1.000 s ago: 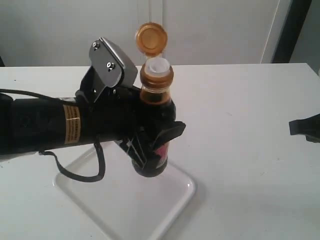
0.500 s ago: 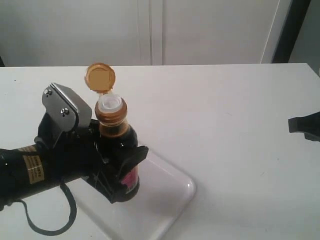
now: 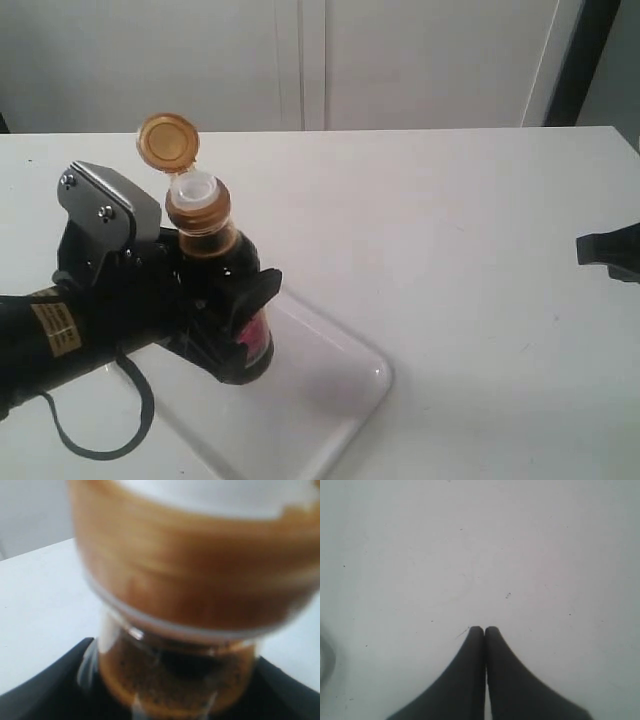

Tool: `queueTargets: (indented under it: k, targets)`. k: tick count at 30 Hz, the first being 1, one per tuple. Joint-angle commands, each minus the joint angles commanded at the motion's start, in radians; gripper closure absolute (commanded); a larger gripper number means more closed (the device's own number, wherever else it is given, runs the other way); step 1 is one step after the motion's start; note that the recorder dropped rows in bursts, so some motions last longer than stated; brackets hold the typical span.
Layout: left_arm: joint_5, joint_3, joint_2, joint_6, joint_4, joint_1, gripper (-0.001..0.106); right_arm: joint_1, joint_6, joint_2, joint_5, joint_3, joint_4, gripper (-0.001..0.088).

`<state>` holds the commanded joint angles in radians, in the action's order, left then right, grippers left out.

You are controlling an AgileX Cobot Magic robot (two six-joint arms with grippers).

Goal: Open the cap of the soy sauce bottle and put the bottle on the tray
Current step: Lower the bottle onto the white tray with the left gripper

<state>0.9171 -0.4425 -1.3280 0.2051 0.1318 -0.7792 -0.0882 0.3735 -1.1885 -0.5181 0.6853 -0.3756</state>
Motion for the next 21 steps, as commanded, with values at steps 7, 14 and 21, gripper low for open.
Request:
queueTargets:
  k: [7,14,21]
  targets:
    - [0.061,0.0,-0.04,-0.026,-0.005,0.0,0.105,0.0,0.0,0.0,0.0,0.0,0.0,0.0868]
    - [0.058,0.0,-0.062,-0.046,-0.03,0.0,0.105,0.0,0.021,0.0,0.0,0.0,-0.019,0.0868]
    - [0.087,0.0,-0.107,-0.046,-0.043,0.0,0.105,0.0,0.023,0.0,0.0,0.0,-0.024,0.0868]
